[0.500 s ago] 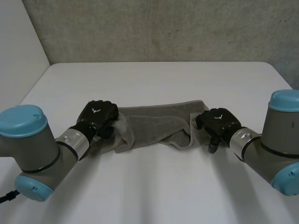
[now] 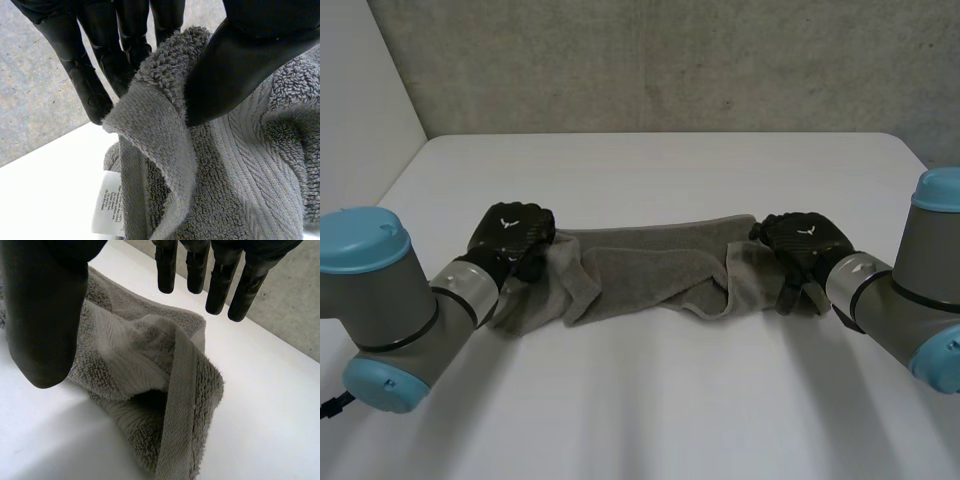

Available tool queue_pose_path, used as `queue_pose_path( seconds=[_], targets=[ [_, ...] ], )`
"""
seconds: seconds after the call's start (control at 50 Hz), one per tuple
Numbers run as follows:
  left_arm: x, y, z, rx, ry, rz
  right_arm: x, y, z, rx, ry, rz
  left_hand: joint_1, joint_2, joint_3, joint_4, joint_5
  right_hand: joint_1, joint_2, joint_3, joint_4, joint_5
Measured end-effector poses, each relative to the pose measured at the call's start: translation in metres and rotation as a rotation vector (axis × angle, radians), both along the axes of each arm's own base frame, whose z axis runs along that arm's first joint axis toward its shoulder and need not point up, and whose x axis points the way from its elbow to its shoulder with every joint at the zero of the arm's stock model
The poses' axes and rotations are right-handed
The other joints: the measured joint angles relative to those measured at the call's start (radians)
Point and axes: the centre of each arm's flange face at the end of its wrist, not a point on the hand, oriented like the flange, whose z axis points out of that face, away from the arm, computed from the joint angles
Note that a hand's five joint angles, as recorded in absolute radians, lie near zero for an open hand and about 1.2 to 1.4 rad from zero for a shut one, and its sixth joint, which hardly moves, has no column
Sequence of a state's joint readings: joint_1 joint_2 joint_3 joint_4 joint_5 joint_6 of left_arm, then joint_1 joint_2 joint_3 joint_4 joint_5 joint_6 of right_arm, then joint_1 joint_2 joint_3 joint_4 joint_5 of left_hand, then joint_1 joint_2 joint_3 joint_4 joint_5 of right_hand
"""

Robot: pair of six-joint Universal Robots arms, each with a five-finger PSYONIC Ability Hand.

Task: Fold the towel.

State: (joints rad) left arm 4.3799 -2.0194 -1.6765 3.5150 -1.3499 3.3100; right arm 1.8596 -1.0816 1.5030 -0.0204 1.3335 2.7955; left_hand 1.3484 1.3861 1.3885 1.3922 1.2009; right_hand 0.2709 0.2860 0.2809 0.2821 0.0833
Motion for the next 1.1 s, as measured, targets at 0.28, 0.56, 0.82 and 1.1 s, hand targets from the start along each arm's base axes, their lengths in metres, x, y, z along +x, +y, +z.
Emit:
queue_pose_path(
  seconds=[0.28,0.56,0.82,1.1],
  targets=[
    [-0.012,0.015,-0.002,0.011,-0.004,-0.046,0.032,-0.028,0.020,-0.075,-0.059,0.131,0.000,0.000,0.000,0.000,0.000,-0.001,0.000,0.000,0.000,-0.001],
    [-0.012,0.015,-0.002,0.011,-0.004,-0.047,0.063,-0.059,-0.021,0.026,0.061,0.170,0.000,0.000,0.000,0.000,0.000,0.132,0.104,0.124,0.133,0.168],
    [-0.012,0.015,-0.002,0.012,-0.005,-0.049,0.061,-0.066,-0.040,0.011,0.170,0.141,0.000,0.000,0.000,0.000,0.000,0.163,0.143,0.157,0.163,0.198],
    [-0.012,0.015,-0.002,0.011,-0.003,-0.046,0.057,-0.063,-0.040,0.028,0.176,0.137,0.000,0.000,0.000,0.000,0.000,0.721,0.695,0.705,0.704,0.660]
  ],
)
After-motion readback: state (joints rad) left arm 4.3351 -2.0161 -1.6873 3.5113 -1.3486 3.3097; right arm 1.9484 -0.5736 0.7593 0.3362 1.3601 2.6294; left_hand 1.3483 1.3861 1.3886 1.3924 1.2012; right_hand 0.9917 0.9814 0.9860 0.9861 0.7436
